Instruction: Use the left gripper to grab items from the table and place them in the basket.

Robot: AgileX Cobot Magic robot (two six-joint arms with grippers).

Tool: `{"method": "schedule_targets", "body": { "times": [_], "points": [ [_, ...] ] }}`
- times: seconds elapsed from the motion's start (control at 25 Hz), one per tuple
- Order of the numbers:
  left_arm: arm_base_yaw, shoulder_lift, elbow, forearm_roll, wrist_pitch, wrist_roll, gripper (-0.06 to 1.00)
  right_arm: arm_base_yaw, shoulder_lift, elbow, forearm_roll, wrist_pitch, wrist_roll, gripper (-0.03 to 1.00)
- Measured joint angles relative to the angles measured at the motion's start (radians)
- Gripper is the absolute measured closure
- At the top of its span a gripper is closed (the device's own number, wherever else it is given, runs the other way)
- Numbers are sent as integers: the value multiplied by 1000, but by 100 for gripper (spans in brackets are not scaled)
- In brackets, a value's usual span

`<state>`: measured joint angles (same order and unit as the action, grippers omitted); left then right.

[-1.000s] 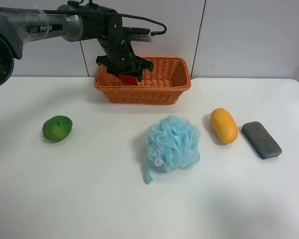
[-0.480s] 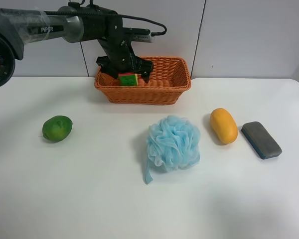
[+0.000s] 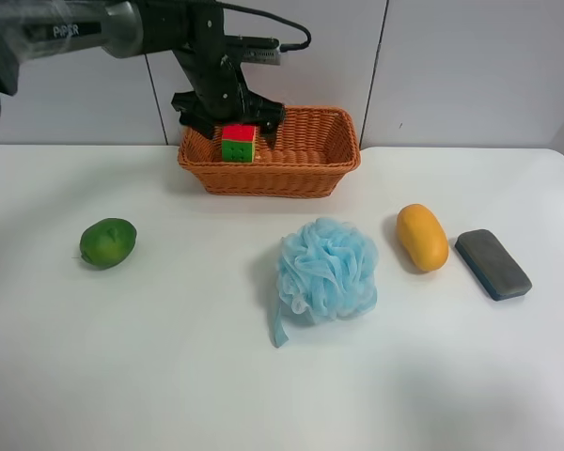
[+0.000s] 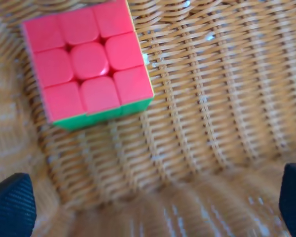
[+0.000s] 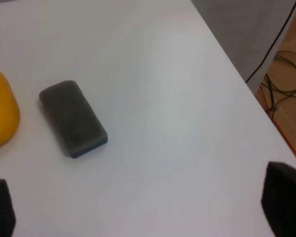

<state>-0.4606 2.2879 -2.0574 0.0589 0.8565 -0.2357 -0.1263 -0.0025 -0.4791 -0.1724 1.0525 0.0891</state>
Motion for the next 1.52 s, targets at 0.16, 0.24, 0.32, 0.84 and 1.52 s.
{"method": "schedule_targets", "body": {
  "times": [0.16,0.24,0.32,0.84,1.52],
  "points": [
    [4,-100,0,0,133,2,-5,0,0,0,0,0,0,-2],
    [14,-156,0,-2,202,14,-5,0,0,0,0,0,0,-2],
    [21,-203,0,-3,275,24,-5,0,0,0,0,0,0,-2],
    [27,-601,330,13,341,63,-5,0,0,0,0,0,0,-2],
    [27,-1466,1245,-26,68,66,-5,0,0,0,0,0,0,-2]
  ]
}}
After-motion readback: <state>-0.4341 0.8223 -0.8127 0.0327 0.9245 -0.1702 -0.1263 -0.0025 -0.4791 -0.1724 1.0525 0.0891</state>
